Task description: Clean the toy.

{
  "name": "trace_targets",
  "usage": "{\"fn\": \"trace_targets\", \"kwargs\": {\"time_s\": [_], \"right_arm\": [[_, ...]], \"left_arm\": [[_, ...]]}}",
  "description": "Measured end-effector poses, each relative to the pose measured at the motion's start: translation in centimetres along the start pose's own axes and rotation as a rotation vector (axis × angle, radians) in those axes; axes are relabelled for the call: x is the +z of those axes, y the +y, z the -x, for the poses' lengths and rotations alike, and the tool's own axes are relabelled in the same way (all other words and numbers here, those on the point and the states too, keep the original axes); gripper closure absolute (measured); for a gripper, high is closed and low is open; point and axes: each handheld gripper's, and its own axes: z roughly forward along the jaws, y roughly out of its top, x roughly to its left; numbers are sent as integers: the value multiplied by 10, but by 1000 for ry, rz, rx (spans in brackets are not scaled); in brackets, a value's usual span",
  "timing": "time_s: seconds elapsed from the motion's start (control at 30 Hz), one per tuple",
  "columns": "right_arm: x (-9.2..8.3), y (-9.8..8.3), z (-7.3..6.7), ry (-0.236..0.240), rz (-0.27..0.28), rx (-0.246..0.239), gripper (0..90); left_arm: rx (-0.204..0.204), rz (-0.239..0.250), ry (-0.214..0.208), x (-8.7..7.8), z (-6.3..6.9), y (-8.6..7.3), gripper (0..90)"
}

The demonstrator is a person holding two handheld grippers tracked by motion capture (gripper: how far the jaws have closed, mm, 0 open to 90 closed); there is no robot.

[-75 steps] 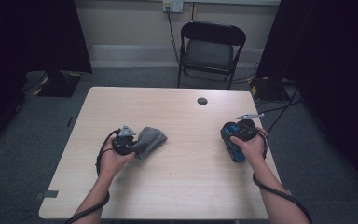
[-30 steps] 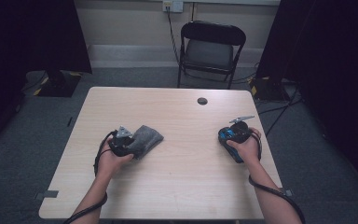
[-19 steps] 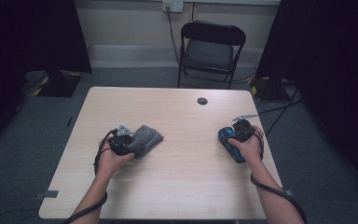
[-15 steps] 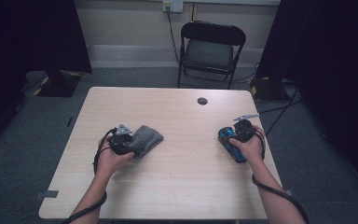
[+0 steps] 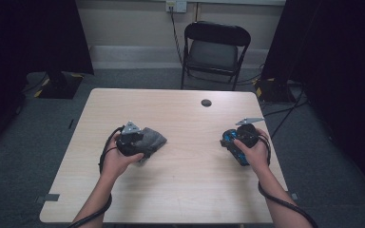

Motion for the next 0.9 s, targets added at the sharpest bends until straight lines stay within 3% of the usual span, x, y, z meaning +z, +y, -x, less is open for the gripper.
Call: {"fn": "trace_targets", "kwargs": {"time_s": [0.3,0.77,0.9], "right_arm": [[-8,3,-27,40,5,-77,146],[0,-9,-74,137,4,-162,147],[3,-16,-83,164,-8,-164,148]], "left_arm": [[-12,-5,-43,6,18,-3,186],[27,-34,-129,24,51,-18,181],[38,-53,-149,30,59,-24,180]]}}
